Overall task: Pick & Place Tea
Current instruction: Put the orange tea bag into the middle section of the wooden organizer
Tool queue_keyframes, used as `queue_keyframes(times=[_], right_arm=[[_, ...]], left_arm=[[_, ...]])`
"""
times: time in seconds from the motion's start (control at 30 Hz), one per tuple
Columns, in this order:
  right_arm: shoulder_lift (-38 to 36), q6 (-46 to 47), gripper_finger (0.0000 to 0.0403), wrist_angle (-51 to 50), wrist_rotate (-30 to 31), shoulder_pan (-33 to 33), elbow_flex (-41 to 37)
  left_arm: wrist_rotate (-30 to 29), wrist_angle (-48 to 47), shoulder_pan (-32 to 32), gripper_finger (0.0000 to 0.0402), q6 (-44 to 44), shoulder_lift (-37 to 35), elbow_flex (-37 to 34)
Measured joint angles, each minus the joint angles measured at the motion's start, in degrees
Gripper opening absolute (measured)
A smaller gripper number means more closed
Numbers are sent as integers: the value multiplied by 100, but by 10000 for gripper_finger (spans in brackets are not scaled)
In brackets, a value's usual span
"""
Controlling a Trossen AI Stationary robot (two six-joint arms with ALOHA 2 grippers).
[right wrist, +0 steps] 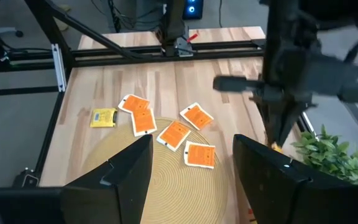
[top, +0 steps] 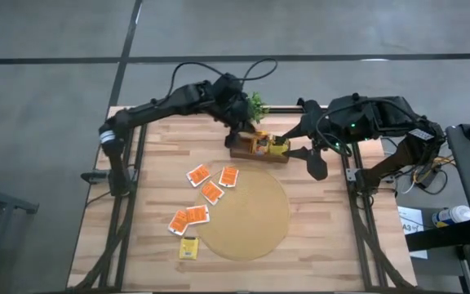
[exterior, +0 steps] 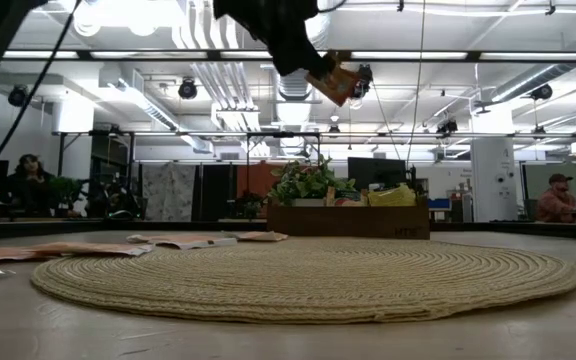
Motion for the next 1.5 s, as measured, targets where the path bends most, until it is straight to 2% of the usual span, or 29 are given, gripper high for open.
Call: queue_keyframes(times=[0.27,0.73,0.93,1.5], right_arm=[[-60,-9,219,-1,7,0,0],[-96,7,219,-27,4,0,0],[-96,9,219,-32,2,0,0],[-96,114,219,-32,0,0,0]], left_arm=[[21,-198,119,0,110,764,512],[103,-407,143,0,210,1696,564],[-148,-494,169,0,446,1856,564],[-222,-776,177,0,818,2009,551]])
